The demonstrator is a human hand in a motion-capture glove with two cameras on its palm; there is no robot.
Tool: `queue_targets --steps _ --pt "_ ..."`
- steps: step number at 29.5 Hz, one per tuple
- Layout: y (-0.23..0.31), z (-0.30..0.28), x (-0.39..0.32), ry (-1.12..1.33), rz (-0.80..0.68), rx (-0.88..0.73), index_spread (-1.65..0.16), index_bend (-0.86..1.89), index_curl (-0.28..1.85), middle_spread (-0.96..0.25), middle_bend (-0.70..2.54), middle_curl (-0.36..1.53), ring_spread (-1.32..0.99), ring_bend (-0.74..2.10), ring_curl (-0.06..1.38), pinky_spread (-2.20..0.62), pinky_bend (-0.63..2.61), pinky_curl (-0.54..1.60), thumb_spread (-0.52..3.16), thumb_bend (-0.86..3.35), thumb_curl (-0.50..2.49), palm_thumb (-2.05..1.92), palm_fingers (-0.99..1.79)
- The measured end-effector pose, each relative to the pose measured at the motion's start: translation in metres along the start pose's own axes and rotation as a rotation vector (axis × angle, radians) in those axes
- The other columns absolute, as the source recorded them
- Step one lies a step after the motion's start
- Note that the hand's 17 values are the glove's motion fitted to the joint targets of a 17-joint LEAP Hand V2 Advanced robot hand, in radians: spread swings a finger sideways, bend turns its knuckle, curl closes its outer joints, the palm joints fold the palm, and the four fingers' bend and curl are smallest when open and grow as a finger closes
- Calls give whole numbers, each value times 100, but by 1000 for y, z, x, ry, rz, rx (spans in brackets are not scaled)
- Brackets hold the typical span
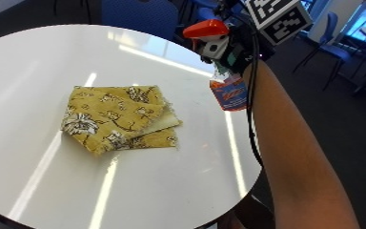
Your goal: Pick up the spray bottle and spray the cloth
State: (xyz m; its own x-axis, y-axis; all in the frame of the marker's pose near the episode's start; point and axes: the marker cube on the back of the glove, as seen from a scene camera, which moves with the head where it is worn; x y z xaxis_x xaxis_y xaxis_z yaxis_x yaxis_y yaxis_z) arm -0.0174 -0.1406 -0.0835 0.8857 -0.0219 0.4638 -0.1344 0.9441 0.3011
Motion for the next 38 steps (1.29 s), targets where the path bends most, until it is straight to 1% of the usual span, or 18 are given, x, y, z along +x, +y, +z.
queue_targets --steps 7,13,17,26,33,38 --pt "-2 9 -11 93 -28 -66 -30 27 53 -21 57 49 -19 60 45 -22 58 48 25 -3 76 95 138" --pt "-8 13 -31 300 -88 -129 -30 27 53 -21 58 49 -19 62 45 -20 61 52 25 -3 77 95 137" --pt "-9 18 -43 411 -129 -201 -30 28 54 -22 59 50 -19 63 45 -19 61 54 25 -3 78 95 136" --pt "-7 40 -52 633 -167 -350 -29 30 55 -22 61 50 -20 64 45 -18 61 58 26 -3 79 95 135" --pt "5 82 -45 865 -235 -492 -29 31 55 -22 61 50 -20 65 45 -18 60 60 25 -3 79 95 134" --pt "16 105 -43 978 -284 -555 -29 32 56 -22 62 50 -20 65 45 -18 59 62 25 -3 79 95 134"
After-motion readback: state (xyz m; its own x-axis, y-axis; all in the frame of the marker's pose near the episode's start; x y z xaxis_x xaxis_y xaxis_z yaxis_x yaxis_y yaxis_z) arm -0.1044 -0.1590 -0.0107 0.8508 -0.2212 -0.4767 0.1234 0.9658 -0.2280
